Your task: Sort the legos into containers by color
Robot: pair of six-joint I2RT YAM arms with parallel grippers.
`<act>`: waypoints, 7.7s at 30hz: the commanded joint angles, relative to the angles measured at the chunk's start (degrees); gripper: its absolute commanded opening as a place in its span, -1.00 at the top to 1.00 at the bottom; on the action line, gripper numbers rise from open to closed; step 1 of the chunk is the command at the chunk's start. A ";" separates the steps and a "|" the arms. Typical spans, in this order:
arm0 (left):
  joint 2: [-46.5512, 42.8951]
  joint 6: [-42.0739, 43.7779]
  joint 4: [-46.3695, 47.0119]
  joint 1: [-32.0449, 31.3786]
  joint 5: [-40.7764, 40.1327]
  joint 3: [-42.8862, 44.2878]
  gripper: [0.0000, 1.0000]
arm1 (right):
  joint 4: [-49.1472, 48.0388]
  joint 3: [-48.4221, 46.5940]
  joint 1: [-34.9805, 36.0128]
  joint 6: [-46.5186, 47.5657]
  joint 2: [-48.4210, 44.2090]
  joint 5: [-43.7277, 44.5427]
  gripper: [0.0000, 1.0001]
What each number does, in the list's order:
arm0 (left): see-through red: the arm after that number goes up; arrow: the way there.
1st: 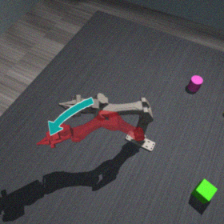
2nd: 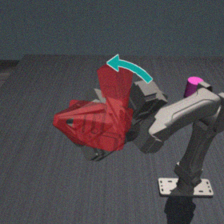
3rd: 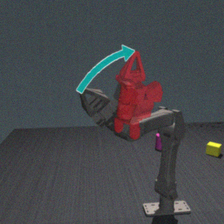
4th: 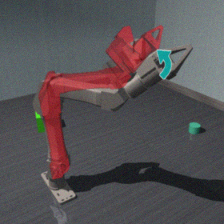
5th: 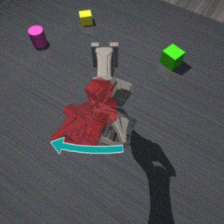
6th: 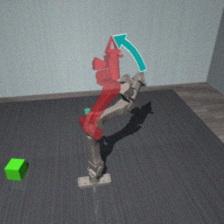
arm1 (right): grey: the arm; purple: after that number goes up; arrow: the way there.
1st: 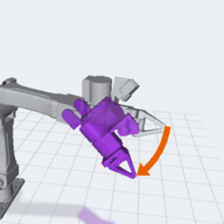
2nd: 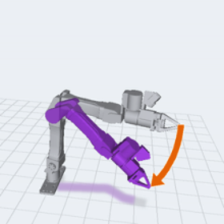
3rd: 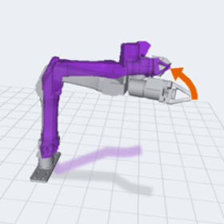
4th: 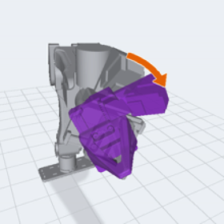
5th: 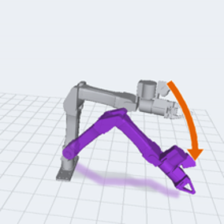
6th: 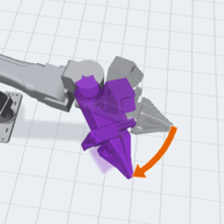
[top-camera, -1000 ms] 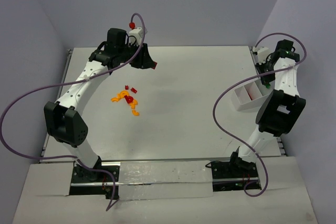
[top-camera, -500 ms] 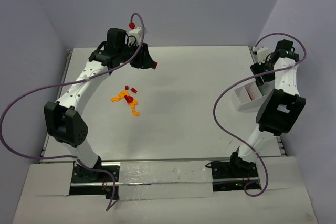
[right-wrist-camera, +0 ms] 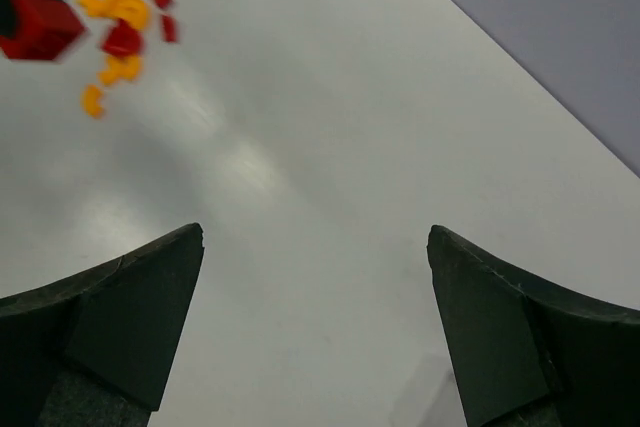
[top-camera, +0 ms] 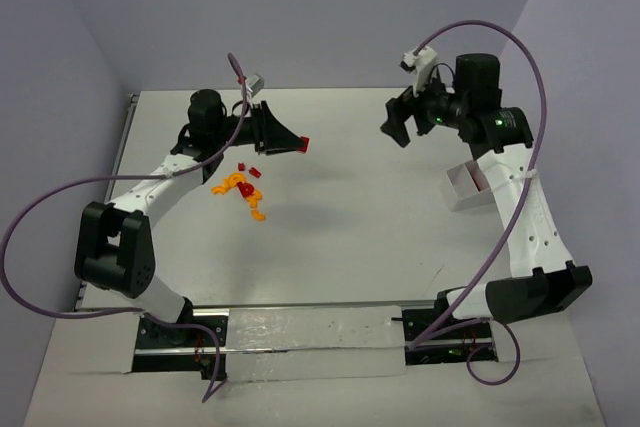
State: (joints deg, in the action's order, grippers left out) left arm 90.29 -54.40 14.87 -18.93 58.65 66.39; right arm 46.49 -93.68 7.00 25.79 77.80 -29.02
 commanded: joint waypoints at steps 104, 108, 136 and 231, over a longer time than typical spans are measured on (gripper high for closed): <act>-2.77 41.66 -44.61 0.04 -39.96 20.46 -0.98 | 16.48 1.51 -21.71 12.70 24.77 36.84 0.69; -2.26 41.77 -45.02 0.09 -40.26 21.32 -0.98 | 16.21 1.36 -21.48 12.56 25.67 37.48 0.45; -3.45 51.76 -45.93 2.96 -54.27 11.25 -0.87 | 19.90 -7.06 -12.43 6.46 19.04 27.08 -0.88; -1.88 -16.48 -3.23 2.33 -22.20 11.59 1.00 | -22.49 -13.73 28.50 -37.49 17.82 18.52 -0.77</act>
State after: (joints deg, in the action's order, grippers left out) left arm 88.95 -65.22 4.46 -16.31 33.89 78.46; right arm 25.21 -105.06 35.13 -12.72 93.28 -18.94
